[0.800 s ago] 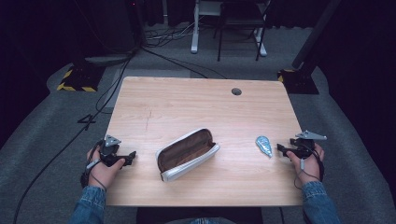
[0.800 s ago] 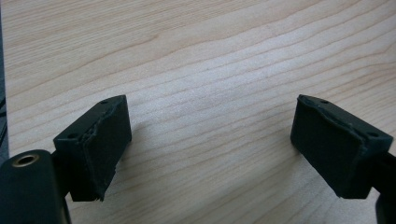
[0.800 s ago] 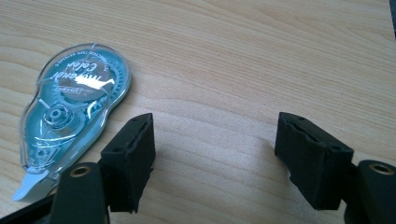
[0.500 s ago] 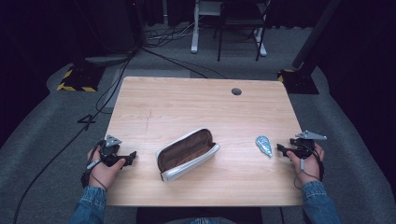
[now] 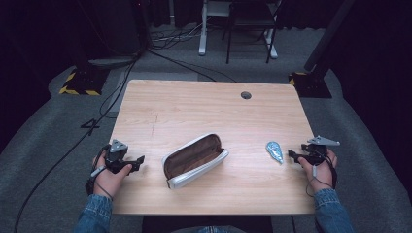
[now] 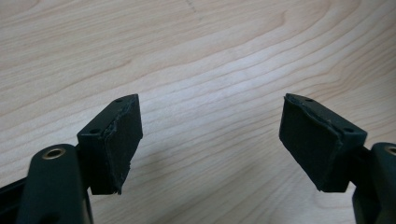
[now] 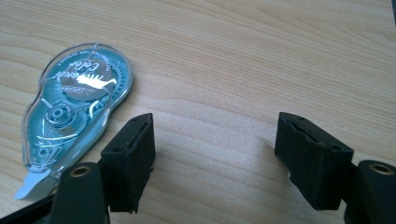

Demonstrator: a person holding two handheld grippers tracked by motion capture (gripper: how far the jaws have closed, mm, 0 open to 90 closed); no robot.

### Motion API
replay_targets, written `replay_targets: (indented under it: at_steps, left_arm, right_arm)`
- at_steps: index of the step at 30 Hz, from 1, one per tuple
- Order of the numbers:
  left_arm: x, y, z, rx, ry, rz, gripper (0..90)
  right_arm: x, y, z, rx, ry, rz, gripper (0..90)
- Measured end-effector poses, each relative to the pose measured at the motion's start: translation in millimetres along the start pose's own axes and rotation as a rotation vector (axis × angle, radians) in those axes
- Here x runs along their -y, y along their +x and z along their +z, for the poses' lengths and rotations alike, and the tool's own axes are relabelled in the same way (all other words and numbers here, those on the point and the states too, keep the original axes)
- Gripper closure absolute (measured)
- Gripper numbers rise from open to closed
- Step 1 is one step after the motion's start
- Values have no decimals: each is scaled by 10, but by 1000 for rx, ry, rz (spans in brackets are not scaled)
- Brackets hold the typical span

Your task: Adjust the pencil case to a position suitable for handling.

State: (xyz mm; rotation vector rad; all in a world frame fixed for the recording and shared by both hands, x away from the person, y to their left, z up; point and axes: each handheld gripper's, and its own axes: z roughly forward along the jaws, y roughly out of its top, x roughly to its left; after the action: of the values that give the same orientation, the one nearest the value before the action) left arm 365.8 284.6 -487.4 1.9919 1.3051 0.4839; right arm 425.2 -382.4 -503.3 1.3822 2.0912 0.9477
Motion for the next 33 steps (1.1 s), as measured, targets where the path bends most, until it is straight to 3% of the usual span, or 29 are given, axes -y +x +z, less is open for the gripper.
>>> replay_targets:
  at_steps: [12,16,21,28,33]
  left_arm:
    - [-176,-282,-164,75,-37,58,226]
    - [-229,-366,-210,166,-63,40,231]
    - [-289,-478,-252,208,-91,46,235]
    - [-375,-680,-332,258,-116,89,232]
    - [-419,-782,-378,309,-129,88,230]
  right_arm:
    - [0,0,0,-2,0,-1,293]
    - [0,0,0,-2,0,-1,293]
    - [0,1,0,-3,0,-3,293]
    - [0,1,0,-4,0,-3,293]
    - [0,1,0,-4,0,-3,293]
